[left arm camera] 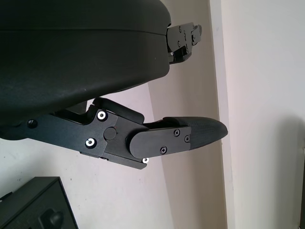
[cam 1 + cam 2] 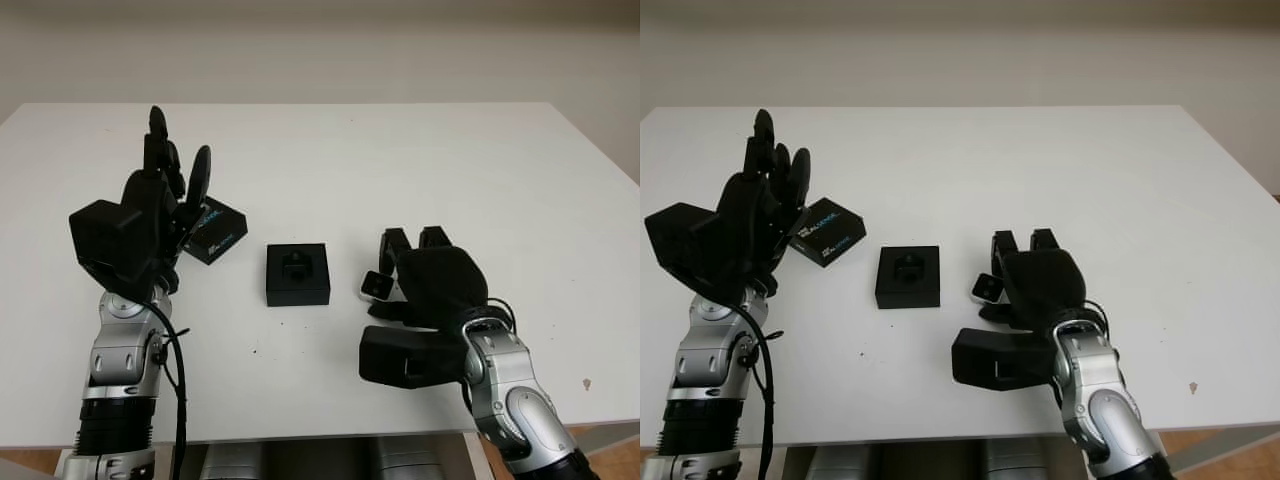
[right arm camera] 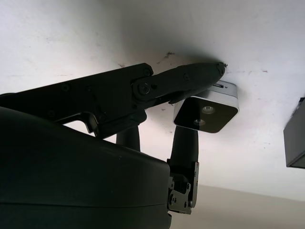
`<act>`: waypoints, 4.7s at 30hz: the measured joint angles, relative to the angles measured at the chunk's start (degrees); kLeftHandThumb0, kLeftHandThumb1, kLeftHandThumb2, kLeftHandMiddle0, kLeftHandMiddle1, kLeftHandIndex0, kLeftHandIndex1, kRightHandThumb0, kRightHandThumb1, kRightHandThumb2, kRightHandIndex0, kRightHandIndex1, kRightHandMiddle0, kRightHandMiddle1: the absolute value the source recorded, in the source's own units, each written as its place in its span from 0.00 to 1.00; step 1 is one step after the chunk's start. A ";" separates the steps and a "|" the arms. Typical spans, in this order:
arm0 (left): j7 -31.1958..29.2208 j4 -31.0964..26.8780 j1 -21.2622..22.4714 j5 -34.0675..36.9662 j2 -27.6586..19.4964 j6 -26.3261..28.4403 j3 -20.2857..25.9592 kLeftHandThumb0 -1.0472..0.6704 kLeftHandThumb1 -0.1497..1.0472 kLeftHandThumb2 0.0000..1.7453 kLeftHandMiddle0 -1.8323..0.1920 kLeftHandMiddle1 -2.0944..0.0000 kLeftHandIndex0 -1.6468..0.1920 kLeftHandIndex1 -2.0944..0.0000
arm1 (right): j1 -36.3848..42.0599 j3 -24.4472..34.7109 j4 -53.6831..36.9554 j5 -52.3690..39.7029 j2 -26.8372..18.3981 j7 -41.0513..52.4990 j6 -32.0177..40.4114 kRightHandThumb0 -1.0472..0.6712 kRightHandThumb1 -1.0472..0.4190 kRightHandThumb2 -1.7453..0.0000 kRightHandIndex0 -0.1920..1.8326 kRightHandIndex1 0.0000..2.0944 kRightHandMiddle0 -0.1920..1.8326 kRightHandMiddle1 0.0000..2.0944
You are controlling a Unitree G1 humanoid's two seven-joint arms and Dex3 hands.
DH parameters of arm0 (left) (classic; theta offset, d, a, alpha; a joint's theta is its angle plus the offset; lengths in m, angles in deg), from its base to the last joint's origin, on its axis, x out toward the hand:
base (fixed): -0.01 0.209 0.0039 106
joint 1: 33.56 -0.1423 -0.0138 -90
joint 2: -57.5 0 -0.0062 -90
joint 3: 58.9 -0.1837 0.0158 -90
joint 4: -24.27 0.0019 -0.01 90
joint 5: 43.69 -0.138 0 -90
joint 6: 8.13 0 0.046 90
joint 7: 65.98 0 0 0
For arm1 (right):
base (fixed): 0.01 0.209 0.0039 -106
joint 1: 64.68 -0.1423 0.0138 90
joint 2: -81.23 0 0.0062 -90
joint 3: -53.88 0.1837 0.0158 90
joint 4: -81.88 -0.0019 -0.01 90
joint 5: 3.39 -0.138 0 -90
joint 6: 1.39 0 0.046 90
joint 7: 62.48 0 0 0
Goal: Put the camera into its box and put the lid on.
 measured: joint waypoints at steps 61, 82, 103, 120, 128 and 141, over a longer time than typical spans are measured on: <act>-0.41 -1.86 -0.05 0.66 -0.35 2.13 0.29 0.24 1.00 0.28 1.00 0.99 1.00 1.00 | -11.30 14.82 20.13 -52.94 1.80 -6.57 -21.16 0.34 0.00 0.94 0.22 0.06 0.29 0.64; -0.55 -2.63 -0.20 1.03 -0.35 2.23 0.66 0.25 1.00 0.28 1.00 1.00 1.00 1.00 | -23.62 12.35 39.64 -57.12 7.11 0.30 -32.26 0.31 0.00 0.94 0.19 0.02 0.29 0.67; -0.29 -2.98 -0.21 1.06 -0.35 2.97 0.89 0.23 1.00 0.28 1.00 1.00 1.00 1.00 | -23.07 9.47 41.14 -57.70 12.48 1.58 -31.17 0.31 0.00 0.94 0.18 0.02 0.28 0.70; -0.74 -2.97 -0.21 1.08 -0.35 2.94 1.09 0.24 1.00 0.27 1.00 1.00 1.00 1.00 | -20.96 8.26 41.10 -56.11 11.44 1.61 -30.88 0.33 0.00 0.94 0.18 0.03 0.28 0.70; -0.65 -2.96 -0.21 1.07 -0.35 2.84 1.10 0.25 1.00 0.28 1.00 1.00 1.00 1.00 | -20.47 8.24 41.56 -56.02 11.39 0.90 -30.89 0.34 0.00 0.95 0.19 0.03 0.28 0.71; -0.94 -2.96 -0.21 1.08 -0.35 2.83 1.10 0.25 1.00 0.29 1.00 1.00 1.00 1.00 | -19.70 7.91 42.77 -55.25 11.78 -0.37 -30.88 0.33 0.00 0.95 0.18 0.02 0.27 0.72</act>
